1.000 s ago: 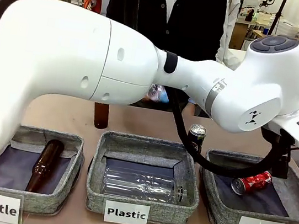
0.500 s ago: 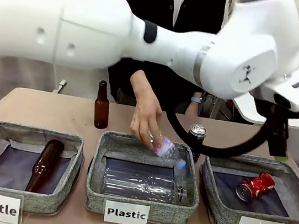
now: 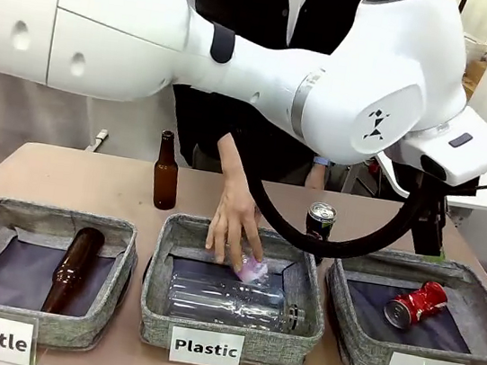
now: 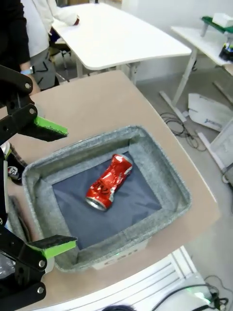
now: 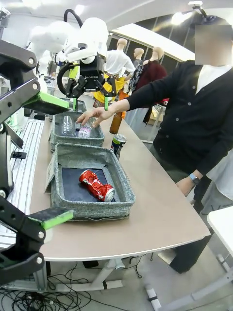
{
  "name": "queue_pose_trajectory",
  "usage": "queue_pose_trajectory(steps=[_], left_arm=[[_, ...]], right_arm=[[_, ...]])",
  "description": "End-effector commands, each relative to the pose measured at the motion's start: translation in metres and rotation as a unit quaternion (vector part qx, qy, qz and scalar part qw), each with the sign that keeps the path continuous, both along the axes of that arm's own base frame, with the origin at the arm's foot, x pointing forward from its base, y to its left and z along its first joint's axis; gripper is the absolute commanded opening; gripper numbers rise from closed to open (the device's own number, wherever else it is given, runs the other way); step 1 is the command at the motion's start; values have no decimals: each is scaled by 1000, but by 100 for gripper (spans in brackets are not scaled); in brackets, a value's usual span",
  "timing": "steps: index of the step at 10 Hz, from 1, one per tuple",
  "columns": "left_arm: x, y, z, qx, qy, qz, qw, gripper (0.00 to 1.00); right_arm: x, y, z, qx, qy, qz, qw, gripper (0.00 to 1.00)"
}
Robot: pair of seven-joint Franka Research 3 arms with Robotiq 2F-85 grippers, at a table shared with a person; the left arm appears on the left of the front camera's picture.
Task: Sort the can waste into the basket.
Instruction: Pick up the can waste from the table and place it in the right Fabric basket.
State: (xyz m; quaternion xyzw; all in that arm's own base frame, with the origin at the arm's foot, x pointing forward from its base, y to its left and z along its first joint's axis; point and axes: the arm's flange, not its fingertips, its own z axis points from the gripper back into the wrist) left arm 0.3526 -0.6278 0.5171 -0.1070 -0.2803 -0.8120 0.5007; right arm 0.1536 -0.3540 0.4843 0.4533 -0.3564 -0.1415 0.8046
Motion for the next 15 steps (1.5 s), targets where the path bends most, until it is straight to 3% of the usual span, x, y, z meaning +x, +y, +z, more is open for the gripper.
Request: queue_pose_trajectory(steps=[1, 5, 8, 10, 11, 13, 15], left_arm=[[-10, -3, -10, -45, -8, -8, 999, 100], [-6, -13, -21, -41, -7, 0, 999, 100], [2, 13, -3, -47, -18, 29, 998, 100], [5, 76, 18, -33, -17, 56, 998, 100], [6, 112, 28, -27, -20, 87, 996, 100], [8, 209, 47, -17, -24, 189, 981, 100], [4, 310, 58, -68, 5, 296, 953, 100]], right_arm=[[-1, 1, 3, 3, 1, -1, 1000, 100], [-1, 1, 3, 3, 1, -1, 1000, 100], [-1, 1, 3, 3, 1, -1, 1000, 100], [0, 0, 0, 0, 0, 0, 1000, 100], [-5, 7, 16, 7, -22, 13, 1000, 100], [29, 65, 33, 10, -41, 100, 994, 100], [67, 134, 41, 6, -27, 196, 980, 100]])
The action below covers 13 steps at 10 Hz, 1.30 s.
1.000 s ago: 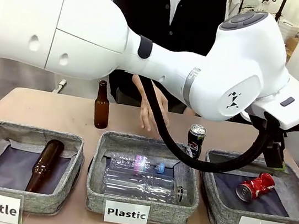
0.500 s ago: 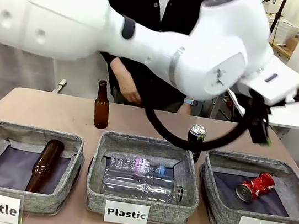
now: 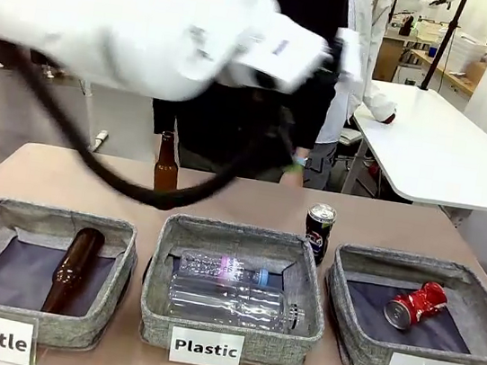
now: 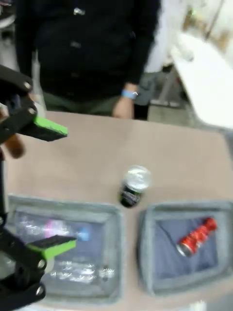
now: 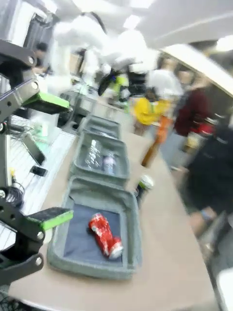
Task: Sort the can waste into the basket.
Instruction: Pick up the can waste from the table and place it in the right Fabric basket.
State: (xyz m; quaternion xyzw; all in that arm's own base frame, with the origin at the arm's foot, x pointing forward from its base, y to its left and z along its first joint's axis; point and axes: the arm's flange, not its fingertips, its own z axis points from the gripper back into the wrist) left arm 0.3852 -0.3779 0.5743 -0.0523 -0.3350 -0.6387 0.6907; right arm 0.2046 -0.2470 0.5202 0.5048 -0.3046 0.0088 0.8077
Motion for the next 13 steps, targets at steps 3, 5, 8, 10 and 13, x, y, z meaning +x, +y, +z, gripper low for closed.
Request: queue_pose_trajectory(steps=[3, 5, 8, 10, 13], left_arm=[[-52, 219, -6, -147, 76, 173, 971, 100], [-59, 302, -37, -196, 156, 271, 929, 100], [-59, 384, -99, -342, 294, 347, 822, 100], [-53, 403, -118, -419, 320, 330, 783, 100], [-32, 417, -96, -376, 322, 338, 800, 100]], right_arm=[[51, 128, 4, 24, 38, 135, 990, 100], [69, 182, -10, 60, 68, 178, 980, 100], [75, 216, -39, 53, 124, 188, 973, 100], [82, 213, -50, 46, 134, 159, 977, 100], [92, 202, -34, 48, 116, 195, 973, 100]])
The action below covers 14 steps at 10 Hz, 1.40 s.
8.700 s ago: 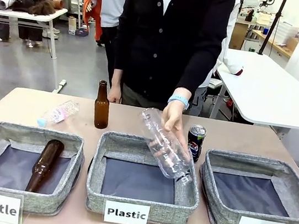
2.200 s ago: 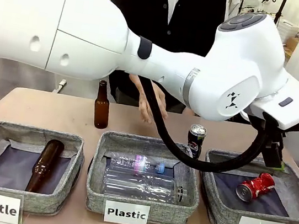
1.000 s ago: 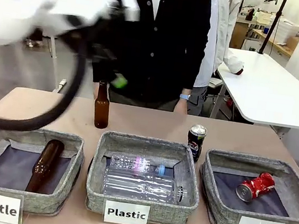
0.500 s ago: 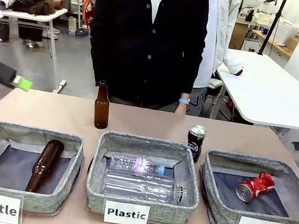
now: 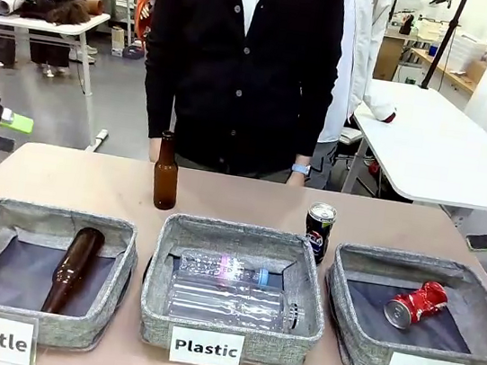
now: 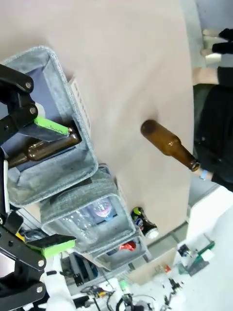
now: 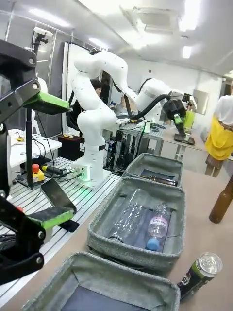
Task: Sort the can waste into the basket.
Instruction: Pick up the can waste from the table and place it in the right Fabric basket.
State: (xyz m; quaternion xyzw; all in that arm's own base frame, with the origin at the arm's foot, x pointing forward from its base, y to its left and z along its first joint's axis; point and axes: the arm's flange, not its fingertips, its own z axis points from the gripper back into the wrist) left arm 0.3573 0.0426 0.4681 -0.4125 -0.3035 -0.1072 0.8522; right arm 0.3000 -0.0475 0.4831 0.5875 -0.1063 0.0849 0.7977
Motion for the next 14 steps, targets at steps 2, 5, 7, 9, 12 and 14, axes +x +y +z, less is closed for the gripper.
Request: queue_pose_trajectory(steps=[2, 5, 7, 9, 12, 14], left_arm=[[-4, -3, 10, 26, -12, -18, 999, 100], [-4, -3, 10, 26, -12, -18, 999, 100], [-4, -3, 10, 26, -12, -18, 999, 100], [-4, -3, 10, 26, -12, -18, 999, 100], [-4, -3, 10, 26, -12, -18, 999, 100], [-4, -3, 10, 26, -12, -18, 999, 100]], right_arm=[[-3, 2, 3, 3, -3, 8, 1000, 100], [-3, 2, 3, 3, -3, 8, 1000, 100], [-3, 2, 3, 3, -3, 8, 1000, 100], [-3, 2, 3, 3, -3, 8, 1000, 100], [21, 0, 3, -83, -67, 14, 994, 100], [89, 17, -17, -188, -222, 129, 948, 100]])
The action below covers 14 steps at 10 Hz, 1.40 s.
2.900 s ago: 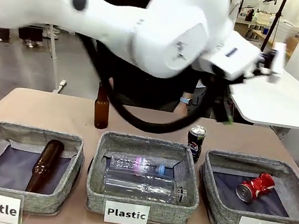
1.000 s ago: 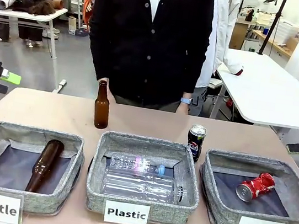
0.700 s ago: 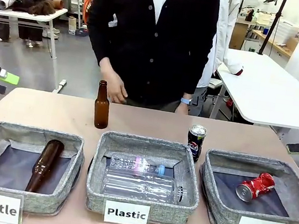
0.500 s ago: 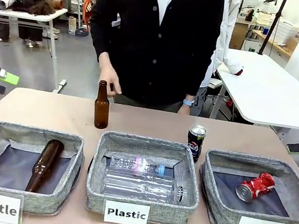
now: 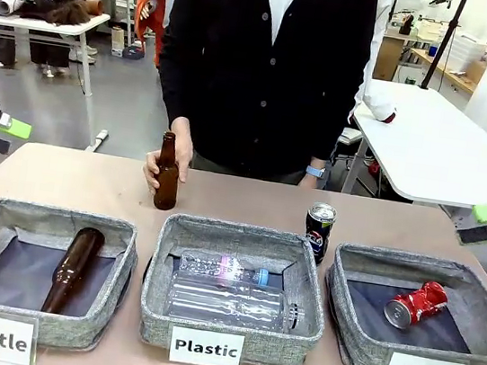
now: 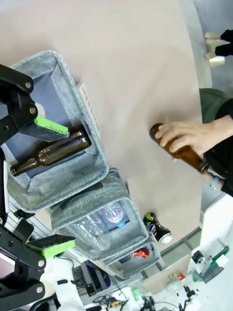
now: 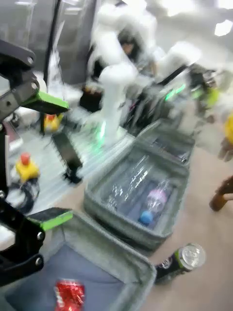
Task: Sort the can waste into the basket.
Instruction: Pick up the can waste from the table and place it in the right Fabric basket.
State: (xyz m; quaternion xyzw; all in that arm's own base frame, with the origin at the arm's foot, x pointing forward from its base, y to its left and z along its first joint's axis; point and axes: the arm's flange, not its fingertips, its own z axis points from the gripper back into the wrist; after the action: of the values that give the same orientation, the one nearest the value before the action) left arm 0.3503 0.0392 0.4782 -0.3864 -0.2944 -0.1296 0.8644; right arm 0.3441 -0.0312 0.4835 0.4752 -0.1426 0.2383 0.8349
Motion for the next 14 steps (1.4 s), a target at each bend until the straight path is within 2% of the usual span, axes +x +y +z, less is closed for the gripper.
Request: queue_pose_trajectory(steps=[1, 2, 3, 4, 5, 6, 7, 9, 11, 12, 13, 14], left_arm=[[3, 0, 0, -9, -11, -5, 1000, 100], [3, 0, 0, -9, -11, -5, 1000, 100], [3, 0, 0, -9, -11, -5, 1000, 100], [3, 0, 0, -9, -11, -5, 1000, 100], [3, 0, 0, -9, -11, -5, 1000, 100], [3, 0, 0, -9, -11, -5, 1000, 100], [3, 0, 0, -9, -11, -5, 1000, 100], [3, 0, 0, -9, -11, -5, 1000, 100], [1, 0, 0, 1, 1, 0, 1000, 100], [-22, 21, 27, -11, 9, -11, 1000, 100], [-41, 55, 50, 8, 21, -18, 1000, 100], [-61, 88, 67, 18, 46, -33, 998, 100]], right_arm=[[73, 12, -30, -117, -184, 89, 972, 100], [92, 25, -39, -121, -242, 117, 956, 100], [109, 38, -51, -170, -269, 113, 941, 100], [122, 54, -62, -186, -281, 121, 934, 100], [131, 64, -74, -206, -287, 108, 929, 100], [137, 57, -74, -202, -219, 62, 953, 100], [129, 58, -62, -202, -262, 137, 934, 100], [129, 58, -62, -202, -262, 137, 934, 100], [137, 49, -78, -212, -260, 108, 936, 100], [143, 47, -90, -185, -294, 122, 930, 100], [154, 50, -99, -175, -323, 133, 920, 100], [166, 53, -107, -157, -340, 148, 915, 100]])
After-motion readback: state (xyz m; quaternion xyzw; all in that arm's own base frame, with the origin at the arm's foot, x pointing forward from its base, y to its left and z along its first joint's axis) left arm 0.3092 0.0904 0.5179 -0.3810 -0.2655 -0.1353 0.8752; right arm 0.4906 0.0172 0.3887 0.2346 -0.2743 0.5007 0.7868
